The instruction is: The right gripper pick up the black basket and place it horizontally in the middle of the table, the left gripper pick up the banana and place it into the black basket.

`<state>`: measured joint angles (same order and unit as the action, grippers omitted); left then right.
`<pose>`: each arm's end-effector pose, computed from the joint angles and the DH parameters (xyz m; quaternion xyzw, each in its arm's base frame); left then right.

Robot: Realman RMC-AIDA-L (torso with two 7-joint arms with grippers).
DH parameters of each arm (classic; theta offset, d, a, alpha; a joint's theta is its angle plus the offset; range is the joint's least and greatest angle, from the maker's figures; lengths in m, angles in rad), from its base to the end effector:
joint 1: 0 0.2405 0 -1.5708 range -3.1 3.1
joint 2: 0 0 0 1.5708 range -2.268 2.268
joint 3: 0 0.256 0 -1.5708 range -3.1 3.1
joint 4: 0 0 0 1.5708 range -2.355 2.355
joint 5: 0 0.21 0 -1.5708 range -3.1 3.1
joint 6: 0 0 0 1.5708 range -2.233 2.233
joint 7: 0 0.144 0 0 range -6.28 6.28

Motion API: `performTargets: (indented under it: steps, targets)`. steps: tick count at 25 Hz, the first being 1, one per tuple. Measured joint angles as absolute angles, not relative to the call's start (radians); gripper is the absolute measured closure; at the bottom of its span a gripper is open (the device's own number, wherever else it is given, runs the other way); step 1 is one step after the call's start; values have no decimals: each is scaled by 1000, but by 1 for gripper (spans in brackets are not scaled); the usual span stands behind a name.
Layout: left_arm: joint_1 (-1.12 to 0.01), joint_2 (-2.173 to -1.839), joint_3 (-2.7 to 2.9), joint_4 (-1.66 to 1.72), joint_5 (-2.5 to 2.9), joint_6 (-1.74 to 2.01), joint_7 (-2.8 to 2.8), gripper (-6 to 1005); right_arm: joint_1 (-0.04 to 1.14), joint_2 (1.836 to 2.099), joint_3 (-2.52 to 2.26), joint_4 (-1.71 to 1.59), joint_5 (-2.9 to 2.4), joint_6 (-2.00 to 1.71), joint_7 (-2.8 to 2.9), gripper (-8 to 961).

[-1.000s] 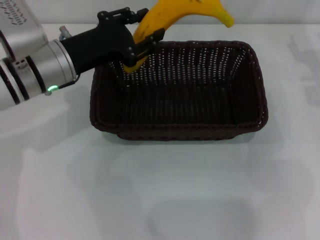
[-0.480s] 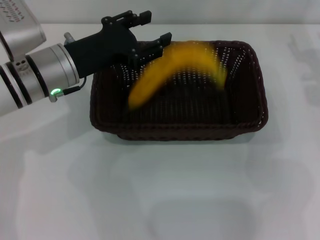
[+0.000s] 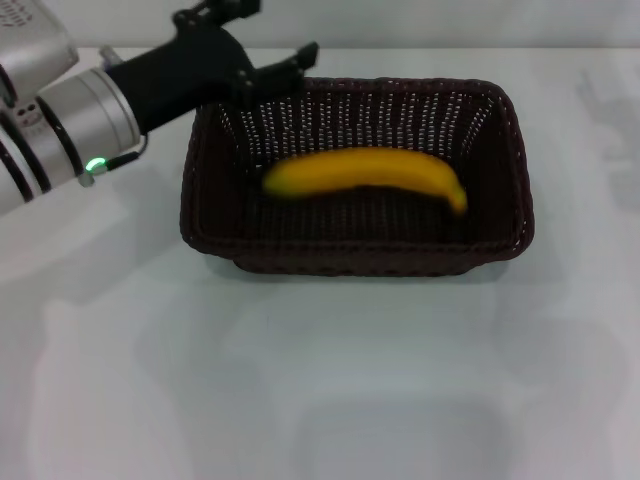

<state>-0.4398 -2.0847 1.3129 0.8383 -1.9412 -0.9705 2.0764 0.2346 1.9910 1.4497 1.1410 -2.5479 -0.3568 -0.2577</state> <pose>-0.1972 0.3862 -0.0042 -0.8870 -0.0811 -0.2999 0.3417 0.2394 0.3985 0.0819 -0.6673 0.2139 0.2758 0.6580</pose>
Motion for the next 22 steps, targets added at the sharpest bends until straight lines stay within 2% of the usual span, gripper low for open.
performTargets:
  steps: [3,13,22]
  targets:
    - [-408,-2087,1317,856,-2038,-916,2192,118,235,1991,1456,1137,-2548,-361,-258,192]
    - [-305,-2088,1321,886,-2489,-756,2489,118,236,1994,1485,1122,-2544,-360,-251,193]
    - [-210,-2087,1301,931,-2625,-687,2570,118,230,1996,1524,1092,-2536,-358,-227,192]
